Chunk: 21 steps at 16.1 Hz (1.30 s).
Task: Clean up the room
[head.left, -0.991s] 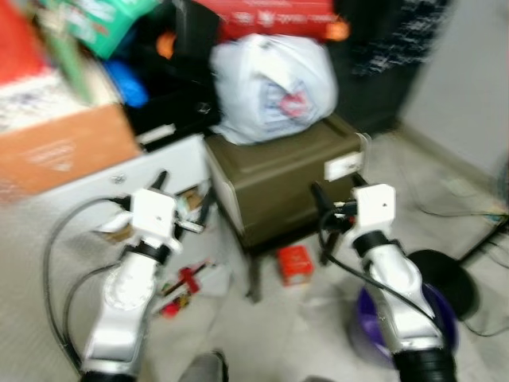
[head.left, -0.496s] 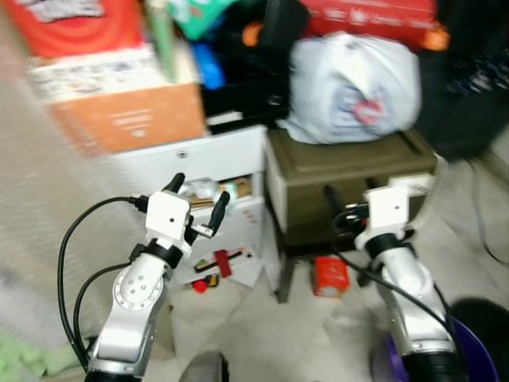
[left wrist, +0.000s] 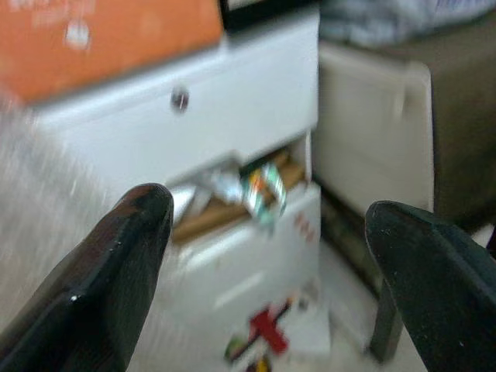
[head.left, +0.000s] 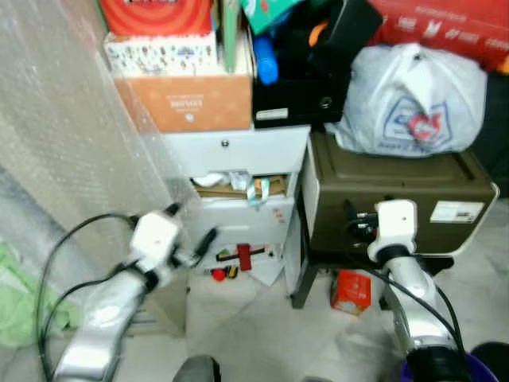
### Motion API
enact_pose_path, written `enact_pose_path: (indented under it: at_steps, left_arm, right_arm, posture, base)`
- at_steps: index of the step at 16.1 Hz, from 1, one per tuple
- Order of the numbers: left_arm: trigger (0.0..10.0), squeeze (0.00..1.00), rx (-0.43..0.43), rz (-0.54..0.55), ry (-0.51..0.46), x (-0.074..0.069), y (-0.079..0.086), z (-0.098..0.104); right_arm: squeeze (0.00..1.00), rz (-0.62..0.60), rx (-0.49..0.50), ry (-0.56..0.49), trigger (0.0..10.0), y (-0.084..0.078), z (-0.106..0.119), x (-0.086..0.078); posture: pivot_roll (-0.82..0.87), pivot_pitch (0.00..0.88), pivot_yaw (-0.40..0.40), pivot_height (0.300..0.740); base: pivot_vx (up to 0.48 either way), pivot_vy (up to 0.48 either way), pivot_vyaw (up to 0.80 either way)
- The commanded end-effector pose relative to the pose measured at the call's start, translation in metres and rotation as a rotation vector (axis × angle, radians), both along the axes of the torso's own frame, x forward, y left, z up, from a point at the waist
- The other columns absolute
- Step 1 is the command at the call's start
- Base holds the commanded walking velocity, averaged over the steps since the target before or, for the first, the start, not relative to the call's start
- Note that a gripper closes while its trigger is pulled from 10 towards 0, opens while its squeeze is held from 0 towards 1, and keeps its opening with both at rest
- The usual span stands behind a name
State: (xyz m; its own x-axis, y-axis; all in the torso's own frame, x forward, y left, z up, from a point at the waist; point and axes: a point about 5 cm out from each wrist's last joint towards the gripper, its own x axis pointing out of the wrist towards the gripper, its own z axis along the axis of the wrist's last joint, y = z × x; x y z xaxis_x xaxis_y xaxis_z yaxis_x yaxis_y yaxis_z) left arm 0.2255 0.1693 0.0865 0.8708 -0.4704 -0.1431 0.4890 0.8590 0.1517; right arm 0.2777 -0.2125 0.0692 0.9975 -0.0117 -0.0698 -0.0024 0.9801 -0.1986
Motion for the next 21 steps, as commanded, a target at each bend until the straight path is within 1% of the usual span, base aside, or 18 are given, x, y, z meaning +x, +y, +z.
enact_pose_path:
  at_steps: [1,4,7,11,12,13,14,16,17,18,20,21]
  left_arm:
    - [10.0,0.00,-0.007,-0.018,0.038,-0.007,0.004,-0.007]
    - [10.0,0.00,-0.002,-0.015,0.095,-0.019,0.019,-0.018]
    - [10.0,0.00,-0.014,-0.011,0.092,-0.019,0.022,-0.020]
    - [10.0,0.00,-0.017,0.005,0.101,-0.016,0.027,-0.032]
    - [10.0,0.00,-0.008,0.038,0.116,-0.015,0.036,-0.041]
    - [10.0,0.00,-0.006,0.066,0.130,-0.015,0.042,-0.046]
    - [10.0,0.00,-0.014,0.118,0.157,-0.016,0.053,-0.053]
    - [10.0,0.00,-0.038,0.214,0.210,-0.019,0.074,-0.067]
    - [10.0,0.00,-0.033,0.240,0.231,-0.022,0.081,-0.071]
    - [10.0,0.00,-0.052,0.347,0.304,-0.031,0.100,-0.085]
    - [10.0,0.00,-0.047,0.408,0.349,-0.038,0.111,-0.095]
    - [10.0,0.00,-0.028,0.486,0.427,-0.049,0.123,-0.109]
  right_arm:
    - [0.00,-0.063,0.017,0.052,10.0,-0.013,-0.012,-0.005]
    - [0.00,-0.058,-0.008,0.064,10.0,-0.014,-0.019,-0.004]
    - [0.00,-0.045,-0.019,0.052,10.0,-0.012,-0.019,-0.001]
    - [0.00,-0.033,-0.012,0.039,10.0,-0.010,-0.019,0.000]
    - [0.00,-0.032,-0.010,0.050,10.0,-0.010,-0.022,0.000]
    - [0.00,-0.033,-0.012,0.057,10.0,-0.011,-0.024,0.000]
    - [0.00,-0.034,-0.017,0.068,10.0,-0.012,-0.026,0.000]
    - [0.00,-0.043,-0.027,0.086,10.0,-0.016,-0.030,-0.001]
    - [0.00,-0.047,-0.030,0.091,10.0,-0.017,-0.031,-0.001]
    - [0.00,-0.057,-0.033,0.104,10.0,-0.020,-0.034,-0.001]
    - [0.00,-0.061,-0.037,0.113,10.0,-0.020,-0.036,-0.001]
    - [0.00,-0.067,-0.048,0.130,10.0,-0.021,-0.040,-0.002]
  posture:
    - [0.04,0.049,-0.005,0.740]
    - [0.05,0.047,-0.004,0.740]
    - [0.05,0.041,-0.006,0.740]
    - [0.05,0.037,-0.008,0.740]
    - [0.05,0.036,-0.009,0.740]
    - [0.05,0.036,-0.009,0.740]
    - [0.05,0.035,-0.010,0.740]
    - [0.05,0.035,-0.011,0.740]
    - [0.05,0.037,-0.012,0.740]
    - [0.05,0.037,-0.012,0.740]
    - [0.05,0.037,-0.012,0.740]
    - [0.05,0.042,-0.014,0.740]
  base:
    - [0.000,0.000,0.00]
    - [0.000,0.000,0.00]
    - [0.000,0.000,0.78]
    - [0.000,0.000,0.77]
    - [0.000,0.000,0.00]
    - [0.000,0.000,0.00]
    - [0.000,0.000,0.00]
    - [0.000,0.000,0.00]
    - [0.000,0.000,0.00]
    - [0.000,0.000,0.00]
    - [0.000,0.000,0.00]
    - [0.000,0.000,0.00]
